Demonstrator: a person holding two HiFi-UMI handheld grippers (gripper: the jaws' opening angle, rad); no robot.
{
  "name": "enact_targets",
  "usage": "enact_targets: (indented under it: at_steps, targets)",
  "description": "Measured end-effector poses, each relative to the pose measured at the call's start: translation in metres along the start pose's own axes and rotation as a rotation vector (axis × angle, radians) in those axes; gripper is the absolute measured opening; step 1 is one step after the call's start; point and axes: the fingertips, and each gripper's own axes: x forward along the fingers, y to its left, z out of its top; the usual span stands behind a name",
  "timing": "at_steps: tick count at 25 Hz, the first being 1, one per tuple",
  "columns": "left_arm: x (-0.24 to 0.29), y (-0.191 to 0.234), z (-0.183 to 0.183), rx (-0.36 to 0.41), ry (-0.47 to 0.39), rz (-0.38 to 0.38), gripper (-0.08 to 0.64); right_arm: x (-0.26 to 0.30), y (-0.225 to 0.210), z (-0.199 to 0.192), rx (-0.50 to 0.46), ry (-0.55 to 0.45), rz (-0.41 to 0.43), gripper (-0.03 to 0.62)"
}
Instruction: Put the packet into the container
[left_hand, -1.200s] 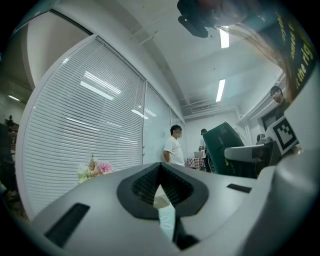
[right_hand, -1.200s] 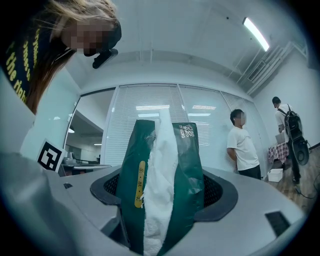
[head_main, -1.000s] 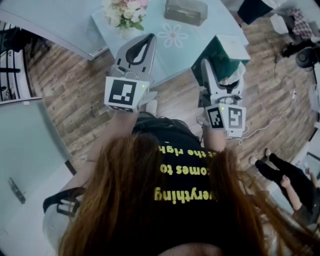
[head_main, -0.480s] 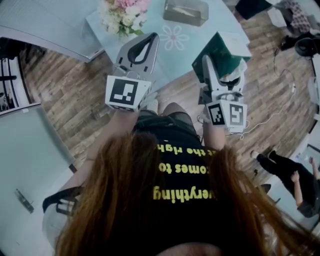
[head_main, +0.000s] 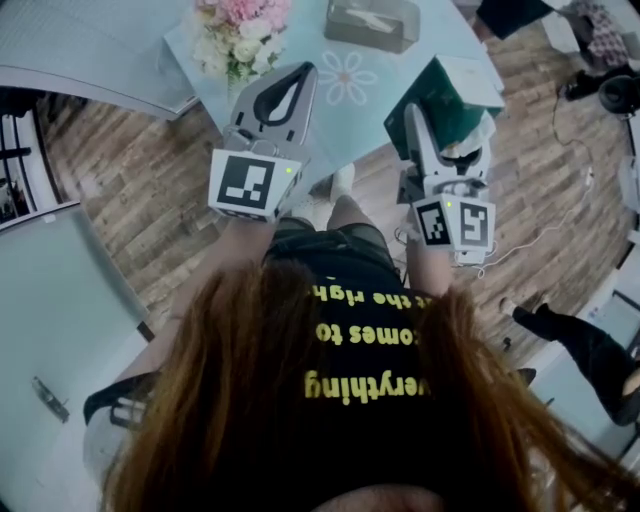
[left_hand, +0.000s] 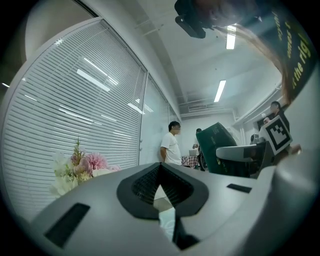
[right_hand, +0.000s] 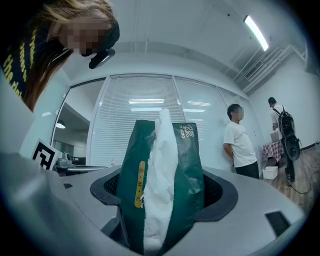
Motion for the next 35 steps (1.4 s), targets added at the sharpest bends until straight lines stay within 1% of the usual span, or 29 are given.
enact_targets:
  at_steps: [6, 11, 20, 24, 29, 35]
  targets:
    - [0.030, 0.006, 0.007, 0.013, -0.016, 0.046, 0.002, 0.033, -0.022, 0.003, 0.003, -0.002, 0.058, 0.380]
    - [0.060, 0.014, 0.010, 0.019, -0.041, 0.099, 0.002, 0.065, -0.045, 0.010, -0.003, -0.007, 0.109, 0.379]
    - [0.094, 0.017, 0.006, 0.015, -0.030, 0.171, 0.002, 0.099, -0.076, 0.008, 0.013, -0.002, 0.173, 0.379]
    - [0.107, 0.013, 0.006, 0.022, -0.028, 0.192, 0.002, 0.106, -0.090, 0.005, 0.027, 0.005, 0.197, 0.379]
    - [0.111, 0.007, 0.006, 0.031, -0.026, 0.212, 0.002, 0.111, -0.093, 0.001, 0.040, 0.004, 0.231, 0.379]
    - [0.136, 0.011, 0.006, 0.031, -0.001, 0.235, 0.002, 0.131, -0.110, -0.003, 0.062, 0.028, 0.257, 0.380]
